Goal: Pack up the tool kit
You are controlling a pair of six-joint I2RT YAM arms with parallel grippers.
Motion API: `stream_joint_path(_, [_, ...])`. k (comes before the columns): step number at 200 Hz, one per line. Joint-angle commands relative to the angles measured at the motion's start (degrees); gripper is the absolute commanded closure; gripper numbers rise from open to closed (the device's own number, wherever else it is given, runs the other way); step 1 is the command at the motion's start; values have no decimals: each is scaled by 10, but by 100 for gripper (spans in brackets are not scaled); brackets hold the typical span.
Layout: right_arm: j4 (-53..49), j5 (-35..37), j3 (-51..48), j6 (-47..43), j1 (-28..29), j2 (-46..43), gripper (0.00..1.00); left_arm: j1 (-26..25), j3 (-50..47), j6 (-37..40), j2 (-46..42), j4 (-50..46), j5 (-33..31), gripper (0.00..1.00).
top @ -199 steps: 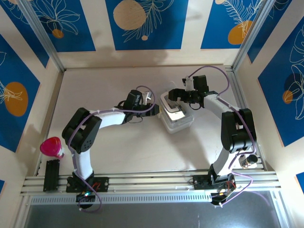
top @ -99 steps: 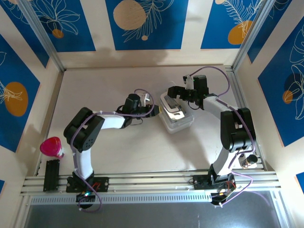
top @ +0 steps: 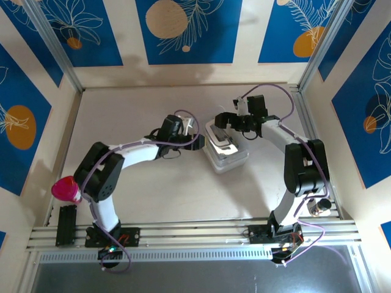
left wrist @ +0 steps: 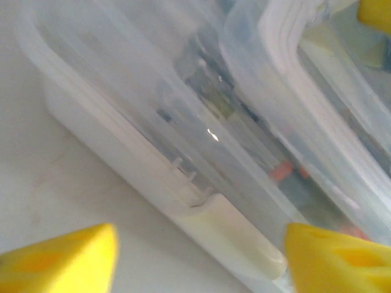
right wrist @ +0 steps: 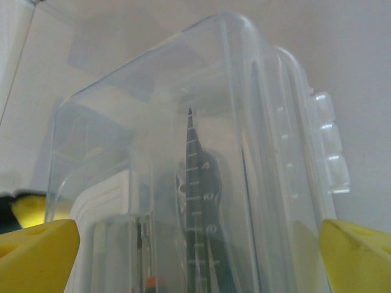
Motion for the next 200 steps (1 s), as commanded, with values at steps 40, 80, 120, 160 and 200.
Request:
stream_joint_path(40, [-47, 79, -37, -19, -92, -153, 1, 133, -24, 122, -180, -128, -178, 0])
stream_joint_path(80, [149, 257, -234, -46, -135, -254, 1, 242, -196, 136, -274, 16, -296, 0])
stream_joint_path(120, [267, 313, -345, -69, -123, -235, 1, 278, -300, 210, -262, 171, -341, 0])
stream_joint_path(160, [322, 245, -343, -109, -99, -164, 1, 285, -333, 251, -222, 236, -330, 0])
stream_joint_path(200, [379, 209, -327, -143, -93, -112, 1, 299, -379, 265, -154, 395, -294, 0])
